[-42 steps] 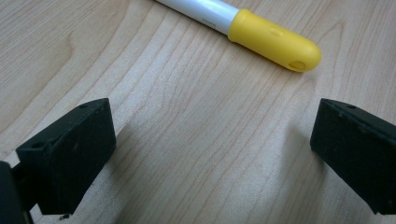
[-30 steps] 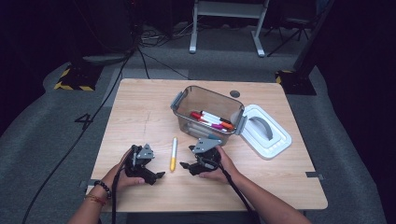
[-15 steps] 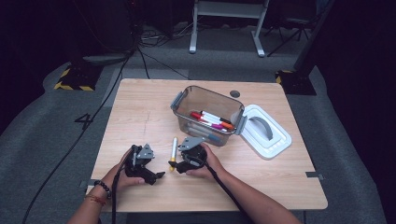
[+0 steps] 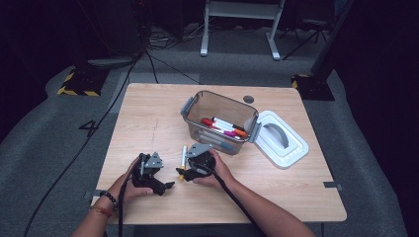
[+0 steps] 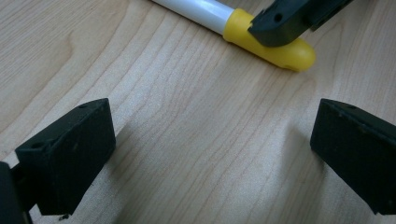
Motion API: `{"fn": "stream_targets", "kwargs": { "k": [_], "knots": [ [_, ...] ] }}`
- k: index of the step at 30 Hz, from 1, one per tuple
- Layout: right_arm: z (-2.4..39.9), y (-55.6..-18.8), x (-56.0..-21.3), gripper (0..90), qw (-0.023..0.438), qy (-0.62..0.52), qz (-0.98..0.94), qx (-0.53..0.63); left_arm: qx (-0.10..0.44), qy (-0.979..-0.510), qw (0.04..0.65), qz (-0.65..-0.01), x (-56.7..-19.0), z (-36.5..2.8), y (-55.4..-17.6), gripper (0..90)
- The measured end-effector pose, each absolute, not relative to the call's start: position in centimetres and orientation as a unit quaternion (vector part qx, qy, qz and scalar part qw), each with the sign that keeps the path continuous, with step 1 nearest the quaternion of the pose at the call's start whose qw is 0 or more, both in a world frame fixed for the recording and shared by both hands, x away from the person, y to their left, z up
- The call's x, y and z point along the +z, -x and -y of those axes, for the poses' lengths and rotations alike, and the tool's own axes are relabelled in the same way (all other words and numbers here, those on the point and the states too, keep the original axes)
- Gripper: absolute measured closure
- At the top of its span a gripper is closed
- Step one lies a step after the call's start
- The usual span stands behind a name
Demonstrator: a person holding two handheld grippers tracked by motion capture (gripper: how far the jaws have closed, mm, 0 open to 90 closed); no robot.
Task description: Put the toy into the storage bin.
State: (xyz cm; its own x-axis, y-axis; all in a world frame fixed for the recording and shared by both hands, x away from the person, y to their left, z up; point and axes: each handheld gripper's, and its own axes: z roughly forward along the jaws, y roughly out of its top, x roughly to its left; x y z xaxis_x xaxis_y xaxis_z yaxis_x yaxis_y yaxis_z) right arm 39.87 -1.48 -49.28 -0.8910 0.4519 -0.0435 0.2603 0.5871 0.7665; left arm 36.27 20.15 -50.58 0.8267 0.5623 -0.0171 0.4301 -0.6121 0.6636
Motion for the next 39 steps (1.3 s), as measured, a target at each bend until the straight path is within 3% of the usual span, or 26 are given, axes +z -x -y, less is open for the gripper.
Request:
{"fn": "stream_targets", "kwargs": {
  "k": [4, 10, 15, 21, 32, 39],
  "knots": [
    [1.5, -40.0, -49.7, 26.8, 0.114, -0.206, -0.887, 0.398, 0.097, -0.893, 0.342, -0.278, -50.6, -20.1, -36.3, 0.4],
    [3.8, -40.1, -50.0, 34.6, 0.103, -0.219, -0.893, 0.379, 0.097, -0.893, 0.342, -0.278, -50.6, -20.1, -36.3, 0.5],
    [7.0, -39.8, -49.8, 54.6, 0.089, -0.205, -0.896, 0.383, 0.097, -0.893, 0.342, -0.278, -50.6, -20.1, -36.3, 0.5],
    [9.1, -40.0, -49.7, 66.0, 0.084, -0.207, -0.897, 0.381, 0.097, -0.893, 0.342, -0.278, -50.6, -20.1, -36.3, 0.5],
    [9.1, -41.4, -49.8, 66.5, 0.083, -0.199, -0.895, 0.391, 0.097, -0.893, 0.342, -0.278, -50.6, -20.1, -36.3, 0.5],
    [9.3, -41.7, -49.8, 73.9, 0.087, -0.198, -0.896, 0.387, 0.097, -0.893, 0.342, -0.278, -50.6, -20.1, -36.3, 0.5]
  ]
}}
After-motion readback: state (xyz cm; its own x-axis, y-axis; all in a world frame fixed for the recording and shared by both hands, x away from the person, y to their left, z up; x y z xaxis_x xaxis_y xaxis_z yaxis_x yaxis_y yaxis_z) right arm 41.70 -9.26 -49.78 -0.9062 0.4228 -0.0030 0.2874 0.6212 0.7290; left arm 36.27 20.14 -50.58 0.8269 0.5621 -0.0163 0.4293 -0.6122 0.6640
